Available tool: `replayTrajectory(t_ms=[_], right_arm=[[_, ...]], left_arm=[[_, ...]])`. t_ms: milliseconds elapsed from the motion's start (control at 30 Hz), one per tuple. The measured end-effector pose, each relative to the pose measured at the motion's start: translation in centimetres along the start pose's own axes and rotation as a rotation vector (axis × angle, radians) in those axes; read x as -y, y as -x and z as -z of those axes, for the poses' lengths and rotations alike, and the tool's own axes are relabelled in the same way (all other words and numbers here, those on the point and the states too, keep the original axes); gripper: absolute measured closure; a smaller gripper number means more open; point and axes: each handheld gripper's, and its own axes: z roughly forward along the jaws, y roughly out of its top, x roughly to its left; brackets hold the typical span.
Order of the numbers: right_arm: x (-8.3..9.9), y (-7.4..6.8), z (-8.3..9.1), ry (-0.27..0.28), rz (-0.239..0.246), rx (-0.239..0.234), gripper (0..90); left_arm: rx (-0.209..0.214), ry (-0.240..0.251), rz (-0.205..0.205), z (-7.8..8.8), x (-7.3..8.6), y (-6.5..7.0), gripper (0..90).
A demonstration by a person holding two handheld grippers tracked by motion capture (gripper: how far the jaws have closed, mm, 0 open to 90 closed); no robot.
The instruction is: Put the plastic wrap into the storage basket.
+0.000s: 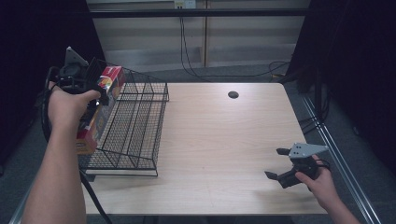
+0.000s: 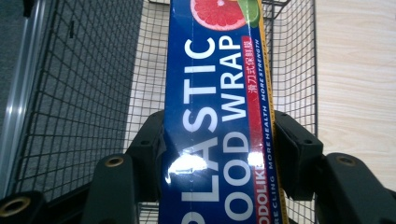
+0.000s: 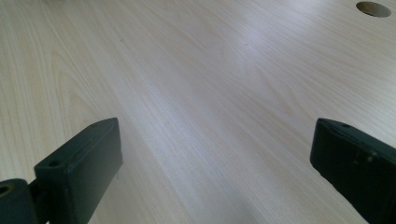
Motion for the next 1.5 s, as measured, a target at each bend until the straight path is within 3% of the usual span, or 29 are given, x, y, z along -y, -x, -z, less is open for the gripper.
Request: replayTrajectory(t_ms=[1500], right_arm=[[-0.1,0.0,-0.1,-0.002,0.008,-0.003,1.9]], left_arm=[[-0.03,-0.073,0.052,-2.9,1.5,-1.9,43.4]])
